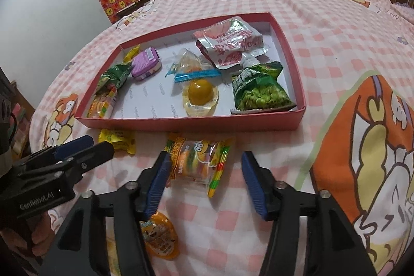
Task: Organize snacks
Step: 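Grasp the yellow triangular packet with the left gripper while the right grasps the candy-stick packet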
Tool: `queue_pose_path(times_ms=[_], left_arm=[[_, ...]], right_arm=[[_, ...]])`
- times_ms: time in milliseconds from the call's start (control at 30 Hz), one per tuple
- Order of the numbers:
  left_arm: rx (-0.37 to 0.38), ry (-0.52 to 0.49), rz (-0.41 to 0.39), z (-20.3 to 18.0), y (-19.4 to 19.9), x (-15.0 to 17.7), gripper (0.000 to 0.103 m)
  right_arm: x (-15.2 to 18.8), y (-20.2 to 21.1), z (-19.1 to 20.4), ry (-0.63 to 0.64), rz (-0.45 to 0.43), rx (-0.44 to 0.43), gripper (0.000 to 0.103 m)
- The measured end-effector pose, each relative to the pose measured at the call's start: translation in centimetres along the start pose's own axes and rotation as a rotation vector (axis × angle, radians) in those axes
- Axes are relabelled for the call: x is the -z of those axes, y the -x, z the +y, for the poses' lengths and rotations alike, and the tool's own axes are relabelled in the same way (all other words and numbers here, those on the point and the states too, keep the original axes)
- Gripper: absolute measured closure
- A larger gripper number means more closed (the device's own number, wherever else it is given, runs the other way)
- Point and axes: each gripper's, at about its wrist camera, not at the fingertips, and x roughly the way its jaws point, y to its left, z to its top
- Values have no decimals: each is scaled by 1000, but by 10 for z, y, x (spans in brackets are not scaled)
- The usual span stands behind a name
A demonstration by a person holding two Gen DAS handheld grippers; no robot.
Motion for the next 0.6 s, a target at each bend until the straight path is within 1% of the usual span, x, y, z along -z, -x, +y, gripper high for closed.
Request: queue_pose_path(times_ms=[133, 467, 567, 600], left_arm=[[-24, -3, 5, -4, -12, 0, 42], [-49, 10, -33, -5, -24, -1, 42], [-56, 16, -40, -6, -24, -1, 46], [-59, 18, -44, -6, -24, 0, 50]], right_arm=[[1, -5, 2, 7, -2, -11, 44], [5, -10, -6, -22, -18, -54, 44], [6, -10, -6, -24, -22, -58, 44], [6, -9, -6, -25, -23, -58, 44]])
